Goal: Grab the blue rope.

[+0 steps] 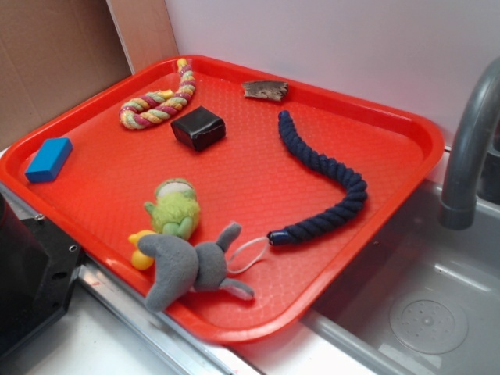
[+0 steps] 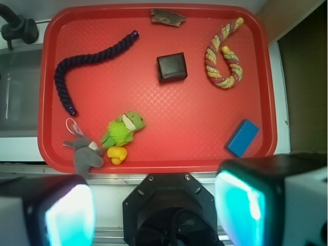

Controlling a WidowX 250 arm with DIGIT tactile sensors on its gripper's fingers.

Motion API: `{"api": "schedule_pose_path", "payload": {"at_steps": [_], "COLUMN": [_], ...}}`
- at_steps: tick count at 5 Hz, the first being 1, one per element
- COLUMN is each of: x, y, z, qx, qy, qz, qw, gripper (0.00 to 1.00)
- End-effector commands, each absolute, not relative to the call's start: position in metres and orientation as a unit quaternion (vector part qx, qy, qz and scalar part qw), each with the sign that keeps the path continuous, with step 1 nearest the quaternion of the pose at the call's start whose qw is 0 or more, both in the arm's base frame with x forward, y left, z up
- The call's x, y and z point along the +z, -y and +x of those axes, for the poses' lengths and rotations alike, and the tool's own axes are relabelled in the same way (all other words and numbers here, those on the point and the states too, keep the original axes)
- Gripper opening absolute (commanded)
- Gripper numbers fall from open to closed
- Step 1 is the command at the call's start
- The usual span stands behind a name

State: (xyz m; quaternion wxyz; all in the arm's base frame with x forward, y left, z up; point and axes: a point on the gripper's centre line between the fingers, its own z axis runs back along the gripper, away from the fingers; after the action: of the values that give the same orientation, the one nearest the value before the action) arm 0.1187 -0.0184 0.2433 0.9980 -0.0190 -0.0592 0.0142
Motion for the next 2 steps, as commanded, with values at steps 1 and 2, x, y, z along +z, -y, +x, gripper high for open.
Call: {"api": "schedule_pose_path", "payload": {"at_steps": [1,2], "x": [0.243,0.193], "y": [0.018,0.053], "z": [0.119,0.166], "qx": [0.014,0.075], "qy": [0.059,0.063], "qz": [-0.019,0.015], "qw": [0.998,0.995], "gripper": [1.0,1.0]}}
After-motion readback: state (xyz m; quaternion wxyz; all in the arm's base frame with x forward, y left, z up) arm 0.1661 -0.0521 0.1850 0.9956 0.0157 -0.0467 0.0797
